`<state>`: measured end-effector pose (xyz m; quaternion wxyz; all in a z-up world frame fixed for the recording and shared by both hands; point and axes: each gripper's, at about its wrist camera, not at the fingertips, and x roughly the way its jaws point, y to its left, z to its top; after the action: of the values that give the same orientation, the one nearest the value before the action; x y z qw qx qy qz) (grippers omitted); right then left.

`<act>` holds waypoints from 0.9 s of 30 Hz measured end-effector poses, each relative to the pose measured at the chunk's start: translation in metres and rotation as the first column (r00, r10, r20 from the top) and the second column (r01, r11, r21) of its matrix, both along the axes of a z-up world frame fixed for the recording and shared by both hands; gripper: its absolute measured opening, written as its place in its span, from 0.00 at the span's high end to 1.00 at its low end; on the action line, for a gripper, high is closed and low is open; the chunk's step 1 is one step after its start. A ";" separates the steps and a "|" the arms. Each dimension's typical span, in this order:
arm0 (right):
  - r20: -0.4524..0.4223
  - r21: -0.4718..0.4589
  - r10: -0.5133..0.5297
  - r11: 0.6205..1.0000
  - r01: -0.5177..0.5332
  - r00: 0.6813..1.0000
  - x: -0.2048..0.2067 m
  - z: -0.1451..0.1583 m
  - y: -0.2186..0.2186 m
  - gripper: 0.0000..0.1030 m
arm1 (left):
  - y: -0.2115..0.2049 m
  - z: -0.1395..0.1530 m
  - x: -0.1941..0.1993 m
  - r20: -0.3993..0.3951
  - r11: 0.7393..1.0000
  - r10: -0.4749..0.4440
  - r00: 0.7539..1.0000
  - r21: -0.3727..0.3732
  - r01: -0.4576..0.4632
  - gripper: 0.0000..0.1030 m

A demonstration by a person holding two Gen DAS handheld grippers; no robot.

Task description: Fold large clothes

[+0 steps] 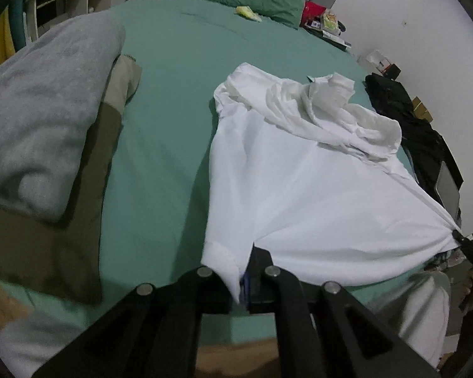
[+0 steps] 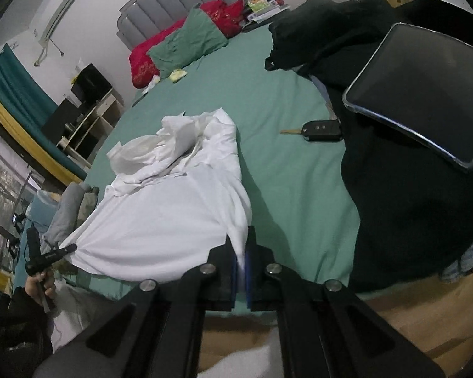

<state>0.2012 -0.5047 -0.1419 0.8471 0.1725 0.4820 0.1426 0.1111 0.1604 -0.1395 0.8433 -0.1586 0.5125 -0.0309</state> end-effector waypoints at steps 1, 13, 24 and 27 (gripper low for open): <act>-0.013 -0.001 0.006 1.000 -0.006 1.000 -0.004 -0.004 0.001 0.97 | -0.001 -0.002 -0.002 -0.014 1.000 -0.004 1.000 0.001 0.004 0.96; 0.026 0.205 -0.023 0.979 0.017 0.999 0.004 0.008 -0.008 0.97 | 0.016 0.039 0.029 -0.021 0.979 0.063 0.998 -0.191 -0.066 0.96; 0.135 0.214 0.041 0.974 -0.069 0.990 0.169 0.053 0.012 0.97 | 0.024 0.101 0.152 0.083 0.950 0.101 0.991 -0.305 -0.072 0.96; 0.102 0.233 0.041 0.970 -0.063 0.994 0.223 0.044 0.007 0.97 | 0.031 0.107 0.187 0.079 0.932 0.116 0.990 -0.354 -0.081 0.96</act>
<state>0.4244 -0.4976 -0.0975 0.8387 0.2522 0.4248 0.2292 0.2979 0.1918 -0.0322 0.8264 -0.3296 0.4481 -0.0871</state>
